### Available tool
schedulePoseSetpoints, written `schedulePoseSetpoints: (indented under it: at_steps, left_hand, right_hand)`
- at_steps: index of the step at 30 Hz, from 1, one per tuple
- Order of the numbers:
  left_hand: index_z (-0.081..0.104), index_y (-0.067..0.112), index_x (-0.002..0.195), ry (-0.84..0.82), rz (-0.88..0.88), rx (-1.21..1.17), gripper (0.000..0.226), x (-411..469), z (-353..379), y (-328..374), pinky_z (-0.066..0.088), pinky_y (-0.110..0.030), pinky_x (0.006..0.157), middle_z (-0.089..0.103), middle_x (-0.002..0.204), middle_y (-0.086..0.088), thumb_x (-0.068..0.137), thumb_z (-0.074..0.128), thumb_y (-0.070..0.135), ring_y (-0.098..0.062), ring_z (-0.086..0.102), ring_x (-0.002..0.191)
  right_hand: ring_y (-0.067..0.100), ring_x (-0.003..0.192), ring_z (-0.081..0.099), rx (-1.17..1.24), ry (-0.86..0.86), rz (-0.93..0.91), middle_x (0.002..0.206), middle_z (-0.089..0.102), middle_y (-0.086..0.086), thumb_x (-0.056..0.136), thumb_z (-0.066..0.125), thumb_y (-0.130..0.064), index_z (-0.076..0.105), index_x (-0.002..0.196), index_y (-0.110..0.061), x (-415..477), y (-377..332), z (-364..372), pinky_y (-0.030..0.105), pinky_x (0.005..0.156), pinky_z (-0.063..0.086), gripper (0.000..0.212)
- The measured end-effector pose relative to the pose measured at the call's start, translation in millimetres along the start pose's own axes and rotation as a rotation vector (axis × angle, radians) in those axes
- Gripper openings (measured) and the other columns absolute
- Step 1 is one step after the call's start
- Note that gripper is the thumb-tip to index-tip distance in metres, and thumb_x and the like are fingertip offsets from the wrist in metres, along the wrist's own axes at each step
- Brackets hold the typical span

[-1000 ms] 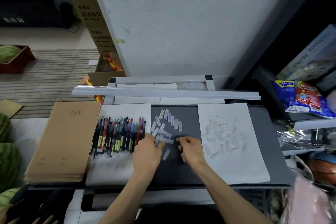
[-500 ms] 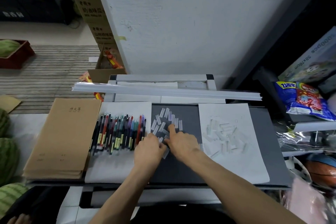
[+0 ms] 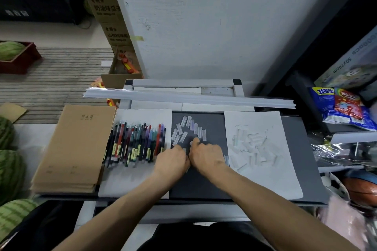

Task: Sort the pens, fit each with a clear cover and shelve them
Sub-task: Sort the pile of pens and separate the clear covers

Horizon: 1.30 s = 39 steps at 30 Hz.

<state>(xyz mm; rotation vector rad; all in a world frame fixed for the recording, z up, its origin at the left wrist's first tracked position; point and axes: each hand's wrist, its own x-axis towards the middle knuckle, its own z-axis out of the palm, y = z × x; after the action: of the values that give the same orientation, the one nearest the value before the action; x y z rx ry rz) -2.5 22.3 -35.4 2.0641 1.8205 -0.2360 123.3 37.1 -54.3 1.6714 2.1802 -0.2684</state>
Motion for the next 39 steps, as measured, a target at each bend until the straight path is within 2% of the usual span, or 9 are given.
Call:
schedulePoseSetpoints:
  at_steps: [8,12,18,20,22,25,29,35,39]
  left_hand:
    - [0.055,0.011,0.111,0.042,0.01,-0.029,0.03,-4.4,10.0,-2.8,0.042,-0.035,0.069,0.069,0.106,-0.008,0.105,0.045,0.038,-0.032,0.07,0.102]
    - [0.059,0.01,0.104,0.06,0.023,-0.105,0.034,-5.6,12.3,-9.7,0.048,-0.037,0.068,0.069,0.096,-0.01,0.103,0.048,0.041,-0.034,0.07,0.093]
    - [0.047,0.015,0.083,0.073,-0.063,-0.335,0.035,-12.9,18.0,-17.2,0.048,-0.038,0.062,0.058,0.075,-0.003,0.096,0.059,0.045,-0.03,0.058,0.072]
    - [0.049,0.014,0.078,0.084,-0.092,-0.417,0.035,-15.0,20.6,-20.3,0.056,-0.041,0.063,0.062,0.07,-0.006,0.094,0.062,0.043,-0.031,0.063,0.069]
    - [0.051,0.011,0.077,0.101,-0.115,-0.442,0.034,-16.5,21.0,-21.3,0.052,-0.039,0.059,0.059,0.065,-0.007,0.094,0.062,0.038,-0.03,0.06,0.065]
    - [0.052,0.011,0.079,0.114,-0.099,-0.394,0.033,-12.7,22.1,-19.7,0.054,-0.04,0.061,0.061,0.066,-0.008,0.094,0.062,0.039,-0.031,0.06,0.066]
    - [0.048,0.013,0.084,0.125,-0.05,-0.329,0.035,-12.5,22.2,-16.6,0.051,-0.042,0.062,0.062,0.07,-0.009,0.099,0.059,0.042,-0.037,0.06,0.067]
    - [0.044,0.012,0.087,0.144,-0.019,-0.199,0.02,-10.8,17.7,-7.6,0.039,-0.036,0.056,0.052,0.059,-0.002,0.094,0.054,0.028,-0.027,0.047,0.053]
    - [0.043,0.012,0.088,0.087,-0.069,-0.191,0.02,-6.9,12.0,-2.9,0.04,-0.037,0.06,0.051,0.063,-0.003,0.091,0.054,0.028,-0.03,0.048,0.061]
  right_hand:
    - [0.035,0.098,0.074,0.015,0.043,-0.028,0.112,0.075,0.009,0.111,0.029,-0.026,0.041,0.13,-0.007,-11.4,3.6,3.3,0.037,0.066,0.042,0.029]
    - [0.037,0.097,0.072,0.016,0.033,0.037,0.115,0.065,0.012,0.106,0.042,-0.015,0.052,0.127,-0.002,-20.7,6.0,4.6,0.04,0.069,0.049,0.027]
    - [0.038,0.09,0.07,0.342,0.151,0.273,0.104,0.067,0.015,0.11,0.034,-0.019,0.052,0.118,-0.005,-41.8,32.9,0.6,0.043,0.074,0.059,0.025]
    - [0.036,0.084,0.071,0.431,0.201,0.346,0.091,0.068,0.012,0.11,0.031,-0.028,0.051,0.111,-0.007,-46.7,45.5,6.5,0.04,0.066,0.055,0.029]
    - [0.034,0.076,0.067,0.433,0.203,0.393,0.082,0.06,0.006,0.108,0.029,-0.03,0.05,0.108,-0.009,-52.1,62.0,14.9,0.035,0.059,0.043,0.03]
    - [0.032,0.068,0.056,0.314,0.176,0.404,0.084,0.049,0.004,0.103,0.024,-0.025,0.049,0.106,-0.01,-65.7,87.2,24.6,0.034,0.053,0.031,0.03]
    - [0.038,0.074,0.066,0.415,0.24,0.458,0.08,0.065,0.011,0.107,0.03,-0.032,0.045,0.103,-0.01,-81.6,105.8,32.5,0.036,0.058,0.04,0.027]
    - [0.036,0.071,0.068,0.315,0.27,0.487,0.08,0.07,0.011,0.108,0.03,-0.039,0.048,0.111,-0.009,-88.4,131.6,40.6,0.034,0.054,0.039,0.035]
    - [0.033,0.07,0.066,0.256,0.242,0.492,0.081,0.07,0.011,0.108,0.03,-0.038,0.049,0.109,-0.01,-84.6,139.0,36.8,0.034,0.055,0.037,0.035]
